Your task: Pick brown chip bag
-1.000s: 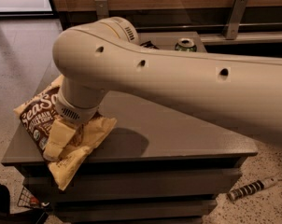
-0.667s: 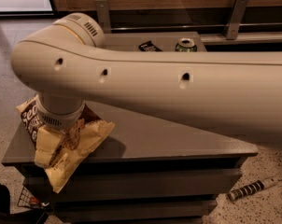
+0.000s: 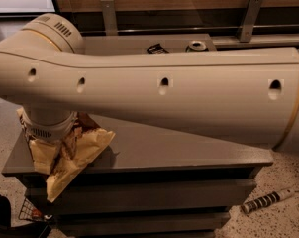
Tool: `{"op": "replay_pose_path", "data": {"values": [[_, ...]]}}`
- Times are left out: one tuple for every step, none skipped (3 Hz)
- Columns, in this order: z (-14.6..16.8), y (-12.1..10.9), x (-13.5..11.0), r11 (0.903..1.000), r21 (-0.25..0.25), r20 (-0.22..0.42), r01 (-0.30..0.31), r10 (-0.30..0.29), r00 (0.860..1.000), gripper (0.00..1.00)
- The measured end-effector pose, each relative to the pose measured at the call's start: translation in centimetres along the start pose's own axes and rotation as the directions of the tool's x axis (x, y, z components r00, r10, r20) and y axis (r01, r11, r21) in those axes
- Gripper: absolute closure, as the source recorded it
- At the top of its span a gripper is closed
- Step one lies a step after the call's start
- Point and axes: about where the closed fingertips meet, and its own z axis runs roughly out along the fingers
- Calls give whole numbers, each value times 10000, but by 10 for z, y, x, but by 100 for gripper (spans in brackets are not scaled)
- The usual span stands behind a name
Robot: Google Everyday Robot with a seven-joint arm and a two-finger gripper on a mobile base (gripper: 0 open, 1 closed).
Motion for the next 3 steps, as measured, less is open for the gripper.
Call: {"op": "replay_pose_path", "data": {"values": [[-1, 0, 0, 10000, 15, 9, 11, -11, 10000, 62], [-3, 0, -1, 10000, 16, 9, 11, -11, 10000, 85], [-5, 0, -2, 10000, 34, 33, 43, -43, 10000, 100]]}}
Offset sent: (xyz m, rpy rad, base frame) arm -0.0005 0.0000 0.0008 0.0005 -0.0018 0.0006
